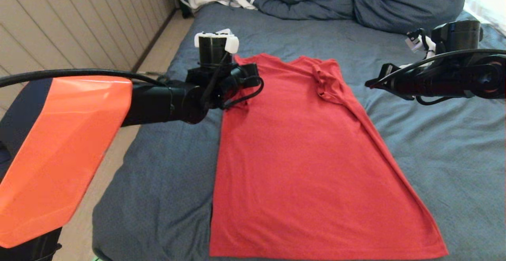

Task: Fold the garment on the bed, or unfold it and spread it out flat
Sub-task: Fold the red T-shirt

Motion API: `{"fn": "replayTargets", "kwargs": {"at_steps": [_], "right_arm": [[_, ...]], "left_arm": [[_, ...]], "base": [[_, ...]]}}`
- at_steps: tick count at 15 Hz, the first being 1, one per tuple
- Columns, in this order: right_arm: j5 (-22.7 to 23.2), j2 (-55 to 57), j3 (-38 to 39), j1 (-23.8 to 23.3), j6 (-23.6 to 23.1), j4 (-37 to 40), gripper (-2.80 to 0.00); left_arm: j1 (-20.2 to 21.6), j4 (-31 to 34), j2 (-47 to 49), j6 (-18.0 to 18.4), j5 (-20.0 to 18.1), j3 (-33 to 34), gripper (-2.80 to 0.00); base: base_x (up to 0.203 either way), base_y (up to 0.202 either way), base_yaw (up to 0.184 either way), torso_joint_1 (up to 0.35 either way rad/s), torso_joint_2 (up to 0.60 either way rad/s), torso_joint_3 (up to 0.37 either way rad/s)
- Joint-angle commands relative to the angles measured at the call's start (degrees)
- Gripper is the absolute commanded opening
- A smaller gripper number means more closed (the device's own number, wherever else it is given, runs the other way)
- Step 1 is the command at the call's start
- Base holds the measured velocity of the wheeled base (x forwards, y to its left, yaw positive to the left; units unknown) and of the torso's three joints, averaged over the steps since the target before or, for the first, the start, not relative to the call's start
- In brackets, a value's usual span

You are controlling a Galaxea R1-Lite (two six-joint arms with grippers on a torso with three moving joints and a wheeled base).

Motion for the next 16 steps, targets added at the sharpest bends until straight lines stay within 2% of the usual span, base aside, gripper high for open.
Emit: {"fn": "replayTargets", "kwargs": {"at_steps": [1,9,16], "right_arm": [[0.14,-0.03,-0.01,0.02,0.11,-0.06,-2.80],[0.14,0.41,0.08,0.02,0.02,-0.06,-2.80],[0.14,0.49,-0.09,0.02,0.11,-0.06,-2.80]], "left_arm": [[-1.46,-0.46,2.25,0.49,0.16,0.01,-2.80],[-1.88,-0.36,3.70,0.60,0.18,-0.02,-2.80],[-1.95,2.33,2.87,0.68,0.11,0.07,-2.80]], "base": [[0.000,0.000,0.000,0.000,0.00,0.000],[0.000,0.000,0.000,0.000,0.00,0.000],[0.000,0.000,0.000,0.000,0.00,0.000]]}}
